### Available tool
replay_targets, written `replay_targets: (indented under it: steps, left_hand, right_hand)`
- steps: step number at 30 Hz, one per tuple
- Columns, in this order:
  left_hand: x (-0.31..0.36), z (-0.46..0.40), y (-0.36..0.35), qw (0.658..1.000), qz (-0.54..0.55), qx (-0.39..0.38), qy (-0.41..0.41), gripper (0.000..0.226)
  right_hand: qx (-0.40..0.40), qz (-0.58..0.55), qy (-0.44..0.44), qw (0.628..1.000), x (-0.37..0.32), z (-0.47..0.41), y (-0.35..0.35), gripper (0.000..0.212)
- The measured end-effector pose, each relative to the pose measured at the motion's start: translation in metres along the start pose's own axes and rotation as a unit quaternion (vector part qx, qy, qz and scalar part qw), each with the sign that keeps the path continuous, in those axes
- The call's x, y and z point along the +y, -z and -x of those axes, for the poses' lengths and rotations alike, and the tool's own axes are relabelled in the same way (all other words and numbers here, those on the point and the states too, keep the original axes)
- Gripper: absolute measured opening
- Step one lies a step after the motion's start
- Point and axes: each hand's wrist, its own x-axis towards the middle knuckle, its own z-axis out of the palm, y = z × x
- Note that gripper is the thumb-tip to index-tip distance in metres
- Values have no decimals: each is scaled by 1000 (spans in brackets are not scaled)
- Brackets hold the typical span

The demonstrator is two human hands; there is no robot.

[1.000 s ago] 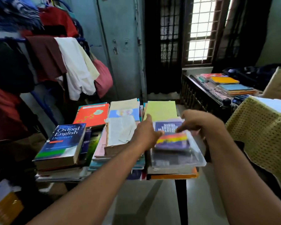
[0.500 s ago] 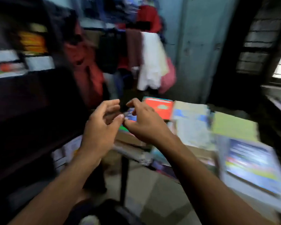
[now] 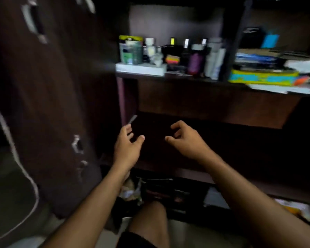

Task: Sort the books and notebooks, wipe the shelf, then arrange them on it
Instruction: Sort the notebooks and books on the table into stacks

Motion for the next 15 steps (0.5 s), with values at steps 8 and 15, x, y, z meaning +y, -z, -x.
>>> replay_targets:
  steps: [8, 15]
  left_hand:
    - [-36, -98, 3, 992, -91, 80, 28, 73]
    - [-61, -151, -53, 973, -94, 205, 37, 74]
  right_hand:
    - [-35, 8, 105, 994, -85, -106, -62, 68]
    - [-71, -47, 59, 995, -88, -206, -105, 85]
